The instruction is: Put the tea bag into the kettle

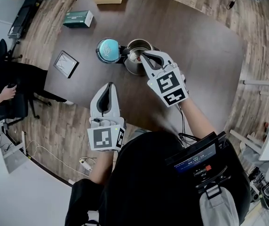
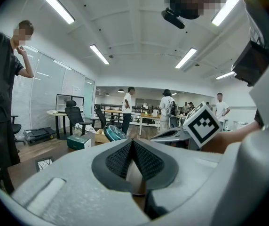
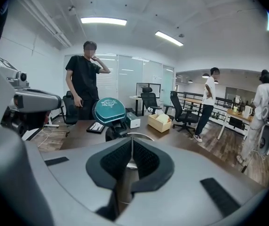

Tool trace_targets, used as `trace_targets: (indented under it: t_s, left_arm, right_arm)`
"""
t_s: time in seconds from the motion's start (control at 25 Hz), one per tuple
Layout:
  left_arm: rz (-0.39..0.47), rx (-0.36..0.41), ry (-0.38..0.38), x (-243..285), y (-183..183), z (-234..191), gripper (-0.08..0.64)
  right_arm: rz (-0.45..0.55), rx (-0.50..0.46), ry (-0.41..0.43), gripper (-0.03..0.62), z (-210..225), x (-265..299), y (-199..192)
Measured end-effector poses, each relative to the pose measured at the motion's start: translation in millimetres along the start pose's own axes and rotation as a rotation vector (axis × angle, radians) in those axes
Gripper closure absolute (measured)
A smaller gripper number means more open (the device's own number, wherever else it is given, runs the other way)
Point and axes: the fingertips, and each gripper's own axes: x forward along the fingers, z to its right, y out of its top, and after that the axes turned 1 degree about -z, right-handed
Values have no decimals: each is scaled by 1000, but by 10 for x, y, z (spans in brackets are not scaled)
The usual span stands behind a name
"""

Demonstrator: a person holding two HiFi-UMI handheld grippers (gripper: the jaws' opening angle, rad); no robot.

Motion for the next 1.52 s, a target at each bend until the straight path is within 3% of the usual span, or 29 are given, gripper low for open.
trace_targets:
  t_s: [0.76, 1.52]
  left_arm:
    - [104, 30, -123, -481, 262, 443, 557]
    - [138, 68, -223, -1180, 131, 948, 557]
  right_arm:
    - [129, 47, -162, 586, -138, -1145, 213]
    - [192, 73, -319, 586, -615, -2340, -77]
